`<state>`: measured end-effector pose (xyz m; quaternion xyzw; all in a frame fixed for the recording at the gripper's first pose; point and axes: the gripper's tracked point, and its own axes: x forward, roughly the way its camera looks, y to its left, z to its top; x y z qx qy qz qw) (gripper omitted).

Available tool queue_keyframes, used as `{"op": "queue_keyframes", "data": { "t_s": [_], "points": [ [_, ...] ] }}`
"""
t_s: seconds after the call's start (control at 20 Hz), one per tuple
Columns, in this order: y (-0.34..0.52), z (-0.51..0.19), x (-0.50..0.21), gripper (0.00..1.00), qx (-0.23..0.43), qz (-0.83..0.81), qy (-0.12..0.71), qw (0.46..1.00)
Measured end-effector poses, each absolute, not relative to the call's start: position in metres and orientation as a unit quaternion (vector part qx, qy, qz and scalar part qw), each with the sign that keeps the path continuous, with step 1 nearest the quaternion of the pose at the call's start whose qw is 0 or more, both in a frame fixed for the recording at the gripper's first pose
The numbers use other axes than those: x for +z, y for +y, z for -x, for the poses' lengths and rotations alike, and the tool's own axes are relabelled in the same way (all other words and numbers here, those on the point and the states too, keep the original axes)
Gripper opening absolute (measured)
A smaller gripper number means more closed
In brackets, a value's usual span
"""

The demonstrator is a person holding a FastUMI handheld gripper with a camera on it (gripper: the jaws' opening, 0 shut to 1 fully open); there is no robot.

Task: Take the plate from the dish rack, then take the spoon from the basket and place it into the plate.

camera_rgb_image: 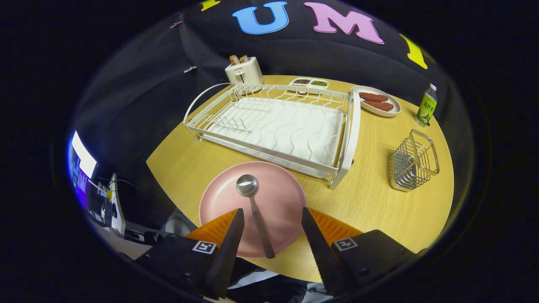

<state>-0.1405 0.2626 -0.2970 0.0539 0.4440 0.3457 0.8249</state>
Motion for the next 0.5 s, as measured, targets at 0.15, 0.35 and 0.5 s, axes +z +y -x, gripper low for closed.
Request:
{"op": "queue_keyframes", "data": {
  "t_s": [0.15,0.35,0.5],
  "points": [
    [0.255,0.123,-0.278,0.95,0.336,-0.037,0.411,0.846],
    [0.234,0.086,-0.234,0.99,0.299,-0.018,0.35,0.888],
    [0.207,0.052,-0.196,0.99,0.262,-0.002,0.3,0.917]
  ]
}}
